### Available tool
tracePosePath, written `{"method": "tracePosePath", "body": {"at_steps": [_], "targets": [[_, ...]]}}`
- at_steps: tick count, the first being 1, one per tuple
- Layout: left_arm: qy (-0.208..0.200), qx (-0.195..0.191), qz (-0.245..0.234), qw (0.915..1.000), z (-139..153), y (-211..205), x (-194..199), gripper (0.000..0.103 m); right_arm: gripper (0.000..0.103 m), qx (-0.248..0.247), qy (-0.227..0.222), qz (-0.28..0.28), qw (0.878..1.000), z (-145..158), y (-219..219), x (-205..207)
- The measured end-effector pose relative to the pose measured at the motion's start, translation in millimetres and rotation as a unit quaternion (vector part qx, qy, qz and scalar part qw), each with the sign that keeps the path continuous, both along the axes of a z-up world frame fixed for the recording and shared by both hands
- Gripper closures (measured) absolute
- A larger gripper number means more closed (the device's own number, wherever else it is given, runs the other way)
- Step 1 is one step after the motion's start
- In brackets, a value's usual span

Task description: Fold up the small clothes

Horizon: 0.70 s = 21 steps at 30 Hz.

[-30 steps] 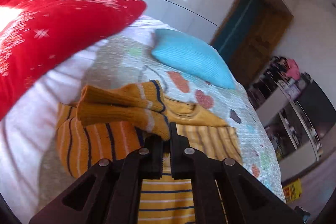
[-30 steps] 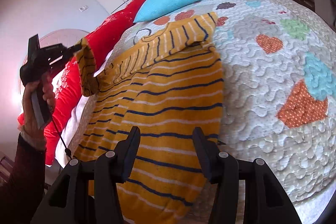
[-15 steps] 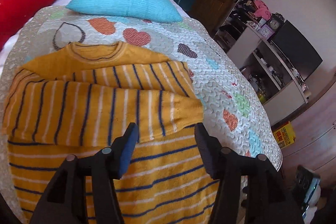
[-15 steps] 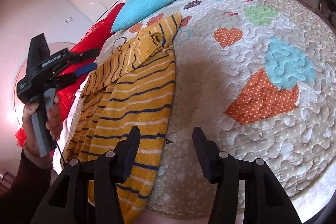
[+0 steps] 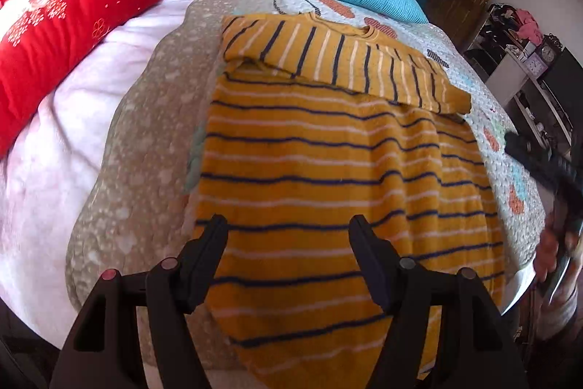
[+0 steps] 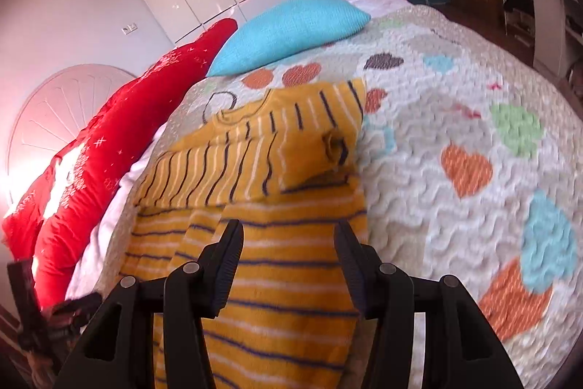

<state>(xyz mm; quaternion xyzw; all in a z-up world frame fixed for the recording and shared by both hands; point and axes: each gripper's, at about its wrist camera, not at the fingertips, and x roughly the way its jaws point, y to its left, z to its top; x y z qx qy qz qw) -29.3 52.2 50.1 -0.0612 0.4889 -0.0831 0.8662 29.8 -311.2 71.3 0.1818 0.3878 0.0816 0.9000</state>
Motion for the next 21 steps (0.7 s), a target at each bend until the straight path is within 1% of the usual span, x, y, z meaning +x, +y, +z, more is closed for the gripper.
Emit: {"method": "tracePosePath", "body": {"at_steps": [2,4,6,7,8,9,10,11,13,15,16,17,18,19,20,21], "targets": [[-0.001,0.002,0.012,0.9999,-5.2,2.6,-13.0,0.035,0.040,-0.010,0.009,-0.012,1.000,2.3,-4.9,37.0],[-0.004,-0.018,0.026,0.9995,-6.4,5.5,-24.3,0.035,0.040,-0.010,0.033,-0.032,0.999,-4.3,-9.2,71.3],[-0.009,-0.038,0.041,0.9984,-5.6,11.9,-34.9,0.035,0.042,-0.013,0.064,-0.037,0.997,-18.7,-8.9,96.8],[-0.013,-0.043,0.048,0.9978,-3.8,14.6,-39.0,0.035,0.050,-0.012,0.081,-0.030,0.996,-27.0,-6.7,105.9],[-0.017,-0.046,0.056,0.9972,-1.9,18.8,-43.3,0.035,0.087,-0.008,0.098,-0.015,0.995,-34.4,-2.8,112.3],[-0.022,-0.046,0.062,0.9968,0.6,23.0,-46.9,0.035,0.097,-0.005,0.115,0.008,0.993,-40.1,2.7,117.8],[-0.027,-0.045,0.067,0.9964,3.3,27.8,-50.2,0.035,0.098,-0.018,0.116,0.018,0.993,-39.6,7.4,119.5],[-0.034,-0.041,0.073,0.9959,5.9,32.9,-53.0,0.035,0.098,-0.036,0.105,0.025,0.993,-35.4,10.9,119.2],[-0.048,-0.025,0.085,0.9949,10.3,41.4,-55.7,0.034,0.098,-0.047,0.085,0.023,0.995,-25.7,8.6,119.3],[-0.061,-0.005,0.093,0.9937,11.8,48.9,-54.9,0.028,0.098,-0.052,0.076,-0.008,0.996,-22.2,-1.9,122.3],[-0.066,0.003,0.100,0.9928,10.9,52.0,-54.0,0.025,0.097,-0.072,0.076,-0.032,0.994,-23.6,-6.5,125.1],[-0.065,0.006,0.108,0.9920,8.4,55.4,-52.6,0.025,0.091,-0.104,0.082,-0.058,0.990,-27.0,-10.1,128.8],[-0.057,0.003,0.114,0.9918,4.9,59.5,-50.1,0.025,0.089,-0.126,0.094,-0.077,0.985,-30.7,-13.7,130.8],[-0.047,-0.010,0.116,0.9922,0.6,63.2,-47.2,0.025,0.089,-0.116,0.104,-0.079,0.985,-33.7,-18.8,129.5],[-0.034,-0.028,0.115,0.9923,-3.7,66.0,-44.7,0.025,0.089,-0.080,0.107,-0.068,0.989,-35.6,-24.0,124.0],[-0.022,-0.049,0.115,0.9919,-8.6,68.6,-42.7,0.025,0.080,-0.045,0.107,-0.056,0.992,-36.3,-27.9,114.8]]}}
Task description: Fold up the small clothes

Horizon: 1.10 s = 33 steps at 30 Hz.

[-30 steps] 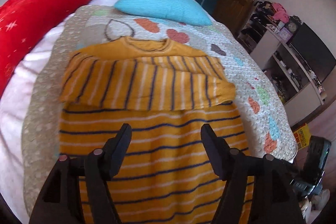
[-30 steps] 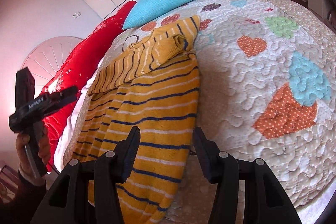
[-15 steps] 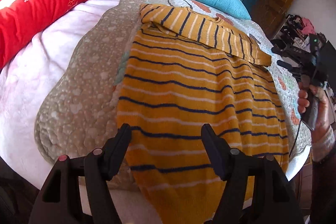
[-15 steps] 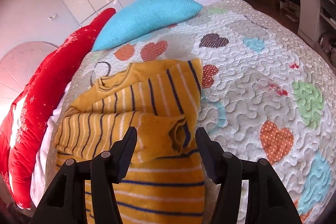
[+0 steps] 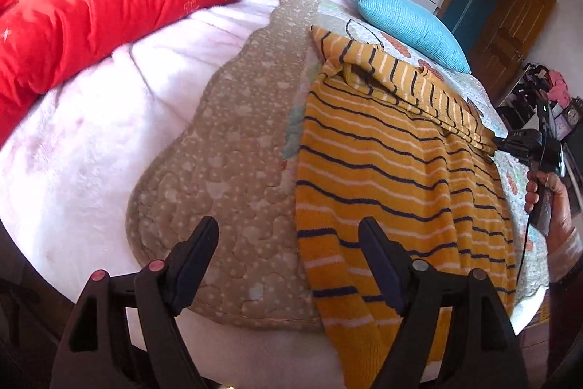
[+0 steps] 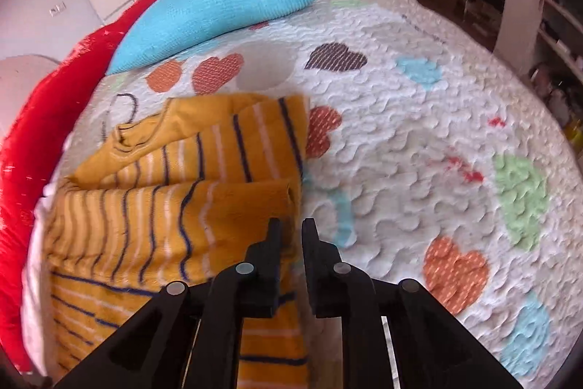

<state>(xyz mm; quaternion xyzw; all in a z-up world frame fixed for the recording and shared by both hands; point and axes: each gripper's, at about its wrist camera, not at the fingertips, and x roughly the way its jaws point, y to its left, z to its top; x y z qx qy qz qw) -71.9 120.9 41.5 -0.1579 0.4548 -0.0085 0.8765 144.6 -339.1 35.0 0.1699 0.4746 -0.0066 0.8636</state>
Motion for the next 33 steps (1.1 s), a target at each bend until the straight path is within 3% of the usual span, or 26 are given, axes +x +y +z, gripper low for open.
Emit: {"method": "tracePosePath", "body": {"at_steps": [3,6,9,10,11,13,20,22,26,29,33], "targets": [[0.019,-0.053,-0.014,0.9983,-12.7,2.6,3.9,0.025,0.063,0.075,0.006,0.027,0.997,-0.1,-6.2,-39.5],[0.019,-0.081,-0.027,0.9962,-19.3,1.1,7.2,0.025,0.062,0.146,0.017,0.055,0.988,-6.0,-13.4,-87.7],[0.018,-0.117,-0.042,0.9921,-23.5,-1.9,12.1,0.026,0.059,0.164,0.034,0.068,0.984,-17.6,-15.7,-131.0],[0.019,-0.126,-0.045,0.9908,-24.9,-3.8,13.8,0.032,0.059,0.174,0.041,0.071,0.981,-23.7,-15.6,-142.8],[0.023,-0.136,-0.050,0.9891,-26.6,-6.1,15.9,0.045,0.059,0.189,0.047,0.075,0.978,-30.1,-14.3,-153.7],[0.038,-0.160,-0.053,0.9850,-33.7,-10.2,18.1,0.057,0.059,0.234,0.056,0.082,0.967,-45.3,-9.6,-171.0],[0.031,-0.178,-0.076,0.9806,-35.6,-29.5,-4.2,0.058,0.059,0.346,0.034,0.119,0.930,-68.5,20.6,-220.0],[0.029,-0.177,-0.089,0.9798,-36.3,-35.7,-12.6,0.058,0.059,0.357,0.030,0.128,0.925,-71.5,29.3,-231.2],[0.016,-0.180,-0.090,0.9795,-36.8,-40.1,-24.9,0.058,0.059,0.350,0.023,0.134,0.927,-69.6,45.8,-252.4],[0.013,-0.189,-0.087,0.9781,-37.6,-40.8,-32.0,0.057,0.059,0.374,0.030,0.142,0.916,-75.5,60.4,-267.1],[0.009,-0.184,-0.084,0.9794,-37.1,-41.1,-38.4,0.059,0.063,0.356,0.021,0.136,0.924,-81.9,76.5,-281.7]]}}
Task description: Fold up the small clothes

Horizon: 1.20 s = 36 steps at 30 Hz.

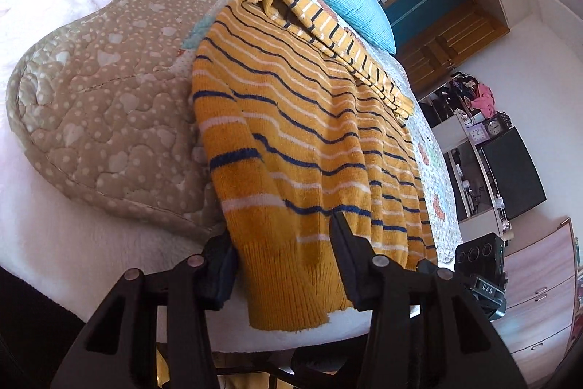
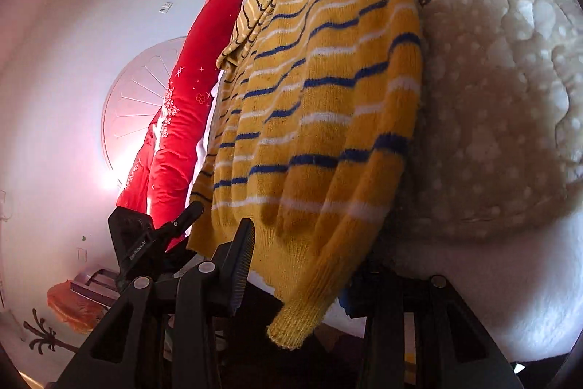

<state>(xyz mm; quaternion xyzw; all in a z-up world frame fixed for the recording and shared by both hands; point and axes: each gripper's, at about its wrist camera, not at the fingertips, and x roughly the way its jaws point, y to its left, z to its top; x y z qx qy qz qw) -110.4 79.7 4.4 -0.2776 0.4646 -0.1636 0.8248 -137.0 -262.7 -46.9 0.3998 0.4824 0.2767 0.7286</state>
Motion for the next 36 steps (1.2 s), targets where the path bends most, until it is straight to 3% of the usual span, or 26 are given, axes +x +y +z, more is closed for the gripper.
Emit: {"method": "tracePosePath", "body": {"at_steps": [1,2,3,6,17,23,29,36], "targets": [[0.004,0.007,0.007,0.9999,-0.2,1.1,0.8,0.075,0.066,-0.003,0.001,-0.007,1.000,0.1,0.6,-0.6],[0.013,0.018,0.014,0.9996,-1.4,2.2,3.5,0.095,0.078,-0.007,0.003,-0.013,1.000,0.2,0.1,0.7],[0.024,0.019,0.019,0.9994,-4.3,3.7,7.6,0.094,0.094,-0.017,0.005,-0.018,1.000,1.4,-0.6,2.5],[0.034,-0.009,0.034,0.9988,-6.0,13.1,8.3,0.095,0.096,-0.025,0.004,-0.012,1.000,5.9,-4.5,6.7],[-0.017,0.015,0.023,0.9995,42.9,10.4,-48.1,0.096,0.098,-0.006,-0.045,0.011,0.999,48.8,-28.1,-30.6],[0.012,0.024,0.009,0.9996,30.0,2.1,-77.6,0.096,0.098,-0.031,-0.016,0.032,0.999,36.6,-30.6,-65.5],[0.046,0.009,0.011,0.9988,6.4,4.8,-86.9,0.095,0.097,-0.014,0.017,0.008,1.000,18.2,-41.4,-78.4],[0.031,0.016,0.015,0.9993,13.5,8.5,-83.0,0.095,0.096,-0.034,0.007,0.020,0.999,27.7,-31.5,-71.0]]}}
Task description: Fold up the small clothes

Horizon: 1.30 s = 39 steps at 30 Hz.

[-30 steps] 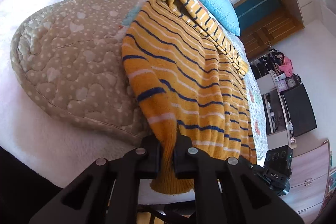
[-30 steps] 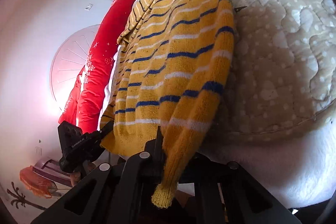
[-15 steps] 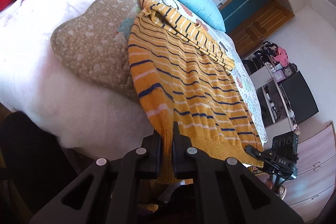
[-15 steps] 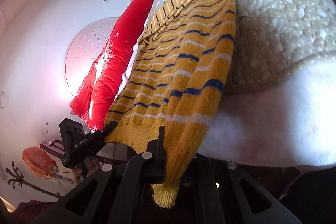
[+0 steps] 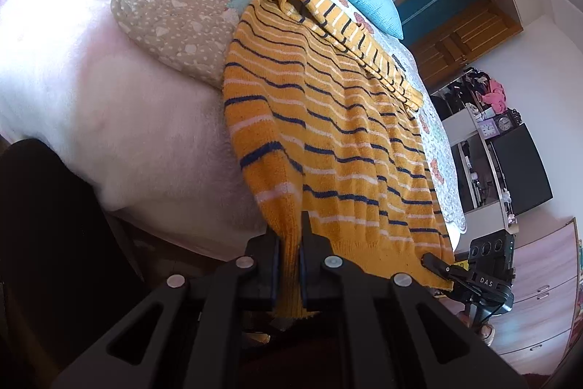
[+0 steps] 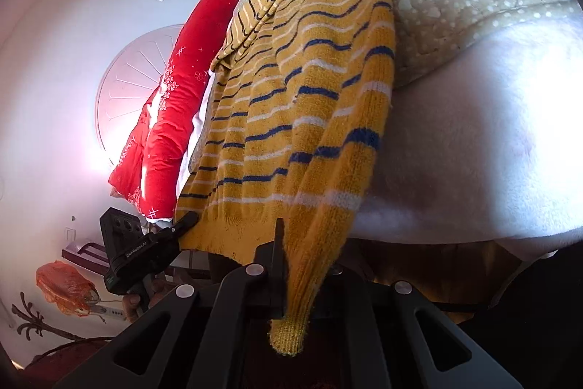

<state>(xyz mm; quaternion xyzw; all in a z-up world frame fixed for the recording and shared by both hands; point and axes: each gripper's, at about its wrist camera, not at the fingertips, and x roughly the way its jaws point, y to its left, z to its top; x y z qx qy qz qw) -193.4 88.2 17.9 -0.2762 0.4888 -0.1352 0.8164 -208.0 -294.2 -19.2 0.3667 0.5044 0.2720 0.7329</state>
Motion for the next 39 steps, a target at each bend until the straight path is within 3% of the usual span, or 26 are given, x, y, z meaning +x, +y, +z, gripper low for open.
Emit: {"method": "tracePosePath", "body": {"at_steps": [6,12,23,31,39], "targets": [[-0.001,-0.007,0.011,0.9999,2.0,2.6,4.8,0.095,0.096,-0.004,-0.013,-0.005,1.000,5.9,3.1,10.3],[-0.035,-0.017,0.009,0.9992,26.5,3.9,25.6,0.095,0.096,-0.032,-0.077,-0.001,0.997,48.8,7.0,36.5],[-0.109,0.045,0.004,0.9931,90.2,-6.4,145.1,0.095,0.096,-0.116,-0.152,-0.010,0.981,116.0,15.7,156.7],[-0.092,0.057,0.006,0.9941,88.9,-9.4,233.4,0.095,0.096,-0.129,-0.132,-0.032,0.982,120.8,19.2,251.8],[-0.051,0.069,0.011,0.9962,59.8,-19.1,316.5,0.095,0.096,-0.119,-0.076,-0.072,0.987,81.4,8.6,324.8]]}}
